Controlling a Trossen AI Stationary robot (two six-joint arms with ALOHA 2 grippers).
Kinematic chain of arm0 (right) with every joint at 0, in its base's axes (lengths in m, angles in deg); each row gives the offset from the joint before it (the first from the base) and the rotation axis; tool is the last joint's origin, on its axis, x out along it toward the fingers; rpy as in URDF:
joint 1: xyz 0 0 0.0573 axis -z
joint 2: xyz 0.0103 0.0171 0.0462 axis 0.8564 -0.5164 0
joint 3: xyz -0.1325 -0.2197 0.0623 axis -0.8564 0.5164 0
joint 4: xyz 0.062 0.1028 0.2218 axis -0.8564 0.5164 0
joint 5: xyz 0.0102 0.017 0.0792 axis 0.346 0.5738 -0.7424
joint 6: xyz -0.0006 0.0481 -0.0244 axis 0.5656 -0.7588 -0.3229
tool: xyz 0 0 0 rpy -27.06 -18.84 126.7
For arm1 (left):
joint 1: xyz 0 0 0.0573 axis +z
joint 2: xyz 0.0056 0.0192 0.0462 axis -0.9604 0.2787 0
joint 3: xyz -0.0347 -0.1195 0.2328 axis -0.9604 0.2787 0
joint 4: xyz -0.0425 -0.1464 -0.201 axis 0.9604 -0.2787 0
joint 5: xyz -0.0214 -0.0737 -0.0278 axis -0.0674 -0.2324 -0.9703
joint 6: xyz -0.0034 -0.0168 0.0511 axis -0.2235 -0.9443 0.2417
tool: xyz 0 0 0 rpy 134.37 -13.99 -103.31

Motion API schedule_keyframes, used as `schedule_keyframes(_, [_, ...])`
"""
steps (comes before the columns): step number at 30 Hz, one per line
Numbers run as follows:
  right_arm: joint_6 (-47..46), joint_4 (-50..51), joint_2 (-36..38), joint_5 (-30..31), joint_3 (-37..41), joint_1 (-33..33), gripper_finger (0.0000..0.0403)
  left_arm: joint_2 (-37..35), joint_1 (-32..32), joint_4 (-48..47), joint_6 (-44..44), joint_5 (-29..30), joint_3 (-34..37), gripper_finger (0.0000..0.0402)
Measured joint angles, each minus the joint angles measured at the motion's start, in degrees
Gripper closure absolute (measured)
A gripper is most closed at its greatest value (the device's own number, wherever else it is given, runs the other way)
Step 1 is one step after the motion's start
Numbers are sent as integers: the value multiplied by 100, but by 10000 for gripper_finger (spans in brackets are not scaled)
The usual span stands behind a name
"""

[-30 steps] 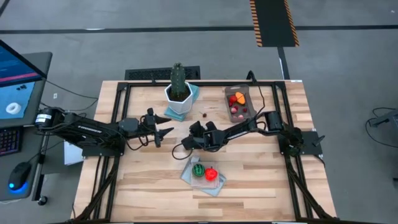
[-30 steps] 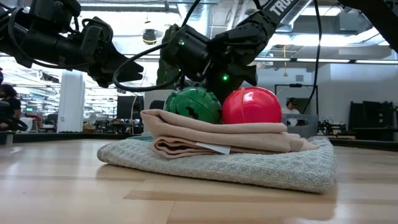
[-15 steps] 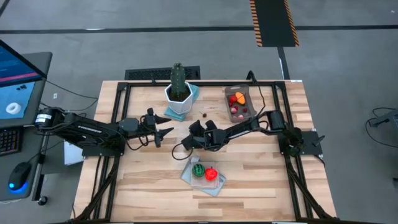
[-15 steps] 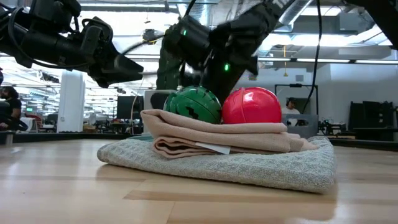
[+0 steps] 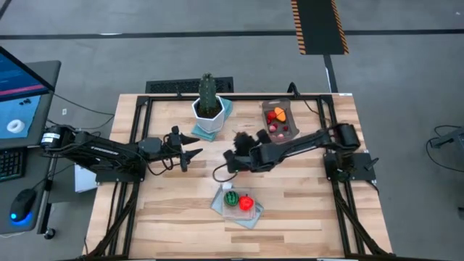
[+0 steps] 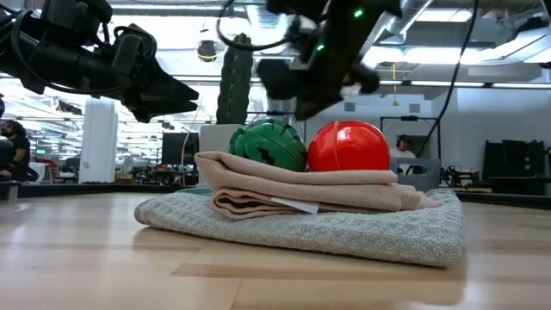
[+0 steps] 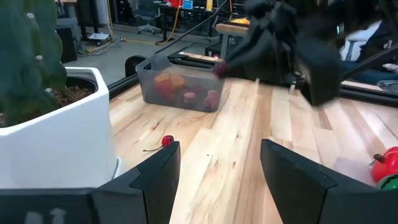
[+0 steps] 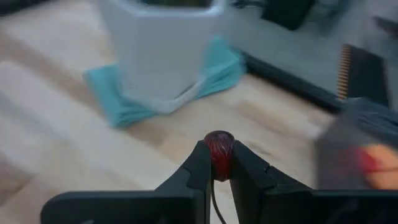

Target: Pick and placing Produce into tupperware

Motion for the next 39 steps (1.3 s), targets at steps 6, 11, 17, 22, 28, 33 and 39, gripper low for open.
schedule_keyframes(6, [-1860, 2268, 400, 359, 3, 7, 341, 0, 0, 1, -55, -23, 0, 189])
schedule_keyframes(11, [-2982, 3445, 419, 392, 3, 135, 340, 0, 0, 39, -60, -133, 0, 189])
schedule_keyframes(17, [-3195, 3524, 417, 258, 241, 614, 340, -2, 0, 114, -166, -392, 0, 189])
schedule_keyframes(22, [-2981, 3454, 415, -23, 542, 1179, 340, -2, -2, 151, -224, -481, 0, 189])
schedule_keyframes(28, [-2337, 3064, 511, -417, 702, 1792, 340, 0, -2, 132, -325, -574, 0, 189])
schedule_keyframes(33, [-1518, 2717, 500, -661, 694, 2139, 339, 0, -5, 101, -449, -826, 0, 189])
schedule_keyframes(39, [-1299, 2704, 500, -666, 694, 2227, 303, 0, -170, 98, -459, -844, 0, 189])
